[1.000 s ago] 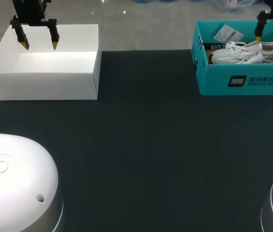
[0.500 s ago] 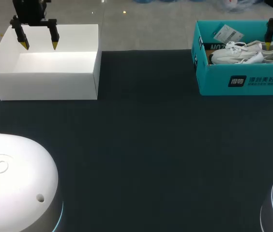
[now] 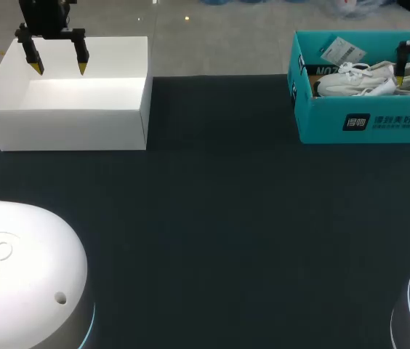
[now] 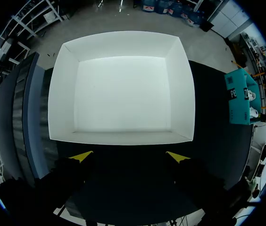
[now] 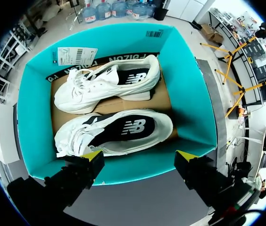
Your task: Take the shoe out of the shoebox, open the shoe tongue, remove and reinsert the insole, then place the shoe into the shoebox
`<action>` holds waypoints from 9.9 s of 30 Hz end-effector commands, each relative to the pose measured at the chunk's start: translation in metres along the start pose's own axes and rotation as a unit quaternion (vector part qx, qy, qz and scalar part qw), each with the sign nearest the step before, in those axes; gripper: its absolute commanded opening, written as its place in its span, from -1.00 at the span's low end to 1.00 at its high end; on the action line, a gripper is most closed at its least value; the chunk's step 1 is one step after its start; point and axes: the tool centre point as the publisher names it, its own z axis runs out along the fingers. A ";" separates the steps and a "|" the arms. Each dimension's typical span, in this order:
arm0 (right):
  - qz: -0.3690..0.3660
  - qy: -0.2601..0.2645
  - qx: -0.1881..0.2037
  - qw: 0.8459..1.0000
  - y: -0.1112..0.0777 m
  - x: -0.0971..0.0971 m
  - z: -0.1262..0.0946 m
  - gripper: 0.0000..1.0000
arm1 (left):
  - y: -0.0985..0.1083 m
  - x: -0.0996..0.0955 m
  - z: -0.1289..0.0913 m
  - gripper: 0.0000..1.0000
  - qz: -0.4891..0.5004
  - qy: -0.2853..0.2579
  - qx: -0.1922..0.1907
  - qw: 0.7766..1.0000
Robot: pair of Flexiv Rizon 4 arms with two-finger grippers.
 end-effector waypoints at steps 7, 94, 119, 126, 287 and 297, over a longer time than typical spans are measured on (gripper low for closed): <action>0.000 0.001 0.000 1.000 0.000 -0.001 0.000 1.00 | 0.000 0.000 0.000 1.00 0.000 0.000 0.000 1.000; -0.032 -0.012 0.033 0.999 0.043 -0.060 0.099 -1.00 | 0.000 0.000 0.000 1.00 0.000 0.000 0.000 1.000; -0.096 -0.018 -0.021 0.995 0.072 -0.072 0.028 -1.00 | 0.000 0.000 0.000 1.00 0.000 0.000 0.000 1.000; -0.105 -0.005 -0.022 0.994 0.072 -0.074 -0.013 -1.00 | 0.000 0.000 0.000 1.00 0.000 0.000 0.000 1.000; -0.257 -0.071 -0.056 0.962 -0.370 0.263 0.022 -0.98 | 0.000 0.000 0.000 1.00 0.000 0.000 0.000 1.000; -0.296 -0.016 -0.009 0.955 -0.372 0.245 -0.014 1.00 | 0.000 0.000 0.000 1.00 0.000 0.000 0.000 1.000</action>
